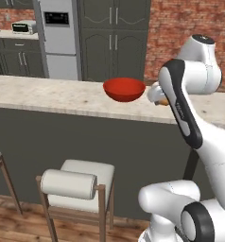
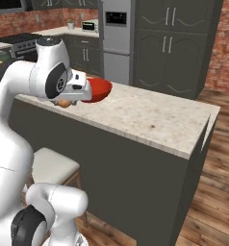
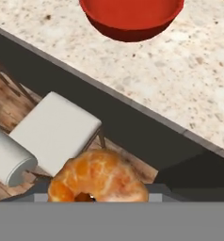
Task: Take the fruits from the plate on the dining counter and place two fruits in each bowl.
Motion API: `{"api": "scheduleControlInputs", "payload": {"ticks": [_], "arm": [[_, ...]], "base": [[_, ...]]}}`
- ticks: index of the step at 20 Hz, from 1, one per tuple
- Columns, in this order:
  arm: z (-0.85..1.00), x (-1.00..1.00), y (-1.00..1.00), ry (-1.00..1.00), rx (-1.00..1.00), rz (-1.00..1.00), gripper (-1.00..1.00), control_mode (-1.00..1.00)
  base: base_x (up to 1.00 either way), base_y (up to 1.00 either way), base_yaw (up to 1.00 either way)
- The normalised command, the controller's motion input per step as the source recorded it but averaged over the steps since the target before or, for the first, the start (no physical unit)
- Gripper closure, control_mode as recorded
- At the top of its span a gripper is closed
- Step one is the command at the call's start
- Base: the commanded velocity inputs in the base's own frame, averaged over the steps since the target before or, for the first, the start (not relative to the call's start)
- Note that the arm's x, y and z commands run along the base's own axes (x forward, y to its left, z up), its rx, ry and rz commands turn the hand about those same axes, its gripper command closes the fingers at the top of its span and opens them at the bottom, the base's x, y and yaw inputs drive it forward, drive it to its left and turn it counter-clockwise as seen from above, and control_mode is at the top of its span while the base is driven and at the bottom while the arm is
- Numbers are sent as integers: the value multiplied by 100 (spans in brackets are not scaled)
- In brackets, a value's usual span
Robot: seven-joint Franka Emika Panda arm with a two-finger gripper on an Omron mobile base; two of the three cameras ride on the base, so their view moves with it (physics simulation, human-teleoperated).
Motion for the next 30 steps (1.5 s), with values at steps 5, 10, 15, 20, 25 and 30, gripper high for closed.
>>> {"api": "scheduleControlInputs", "payload": {"ticks": [5,10,15,20,25,30], "arm": [[6,100,5,5,-4,0,100,-100],[5,99,0,3,0,0,100,-100],[-5,47,19,-7,0,0,100,-100],[-18,84,36,-1,0,-9,100,-100],[-45,87,16,0,-1,-5,100,-100],[-15,3,-25,0,1,0,100,-100]], "base": [[0,0,0],[0,0,0],[0,0,0],[0,0,0],[0,0,0],[0,0,0]]}}
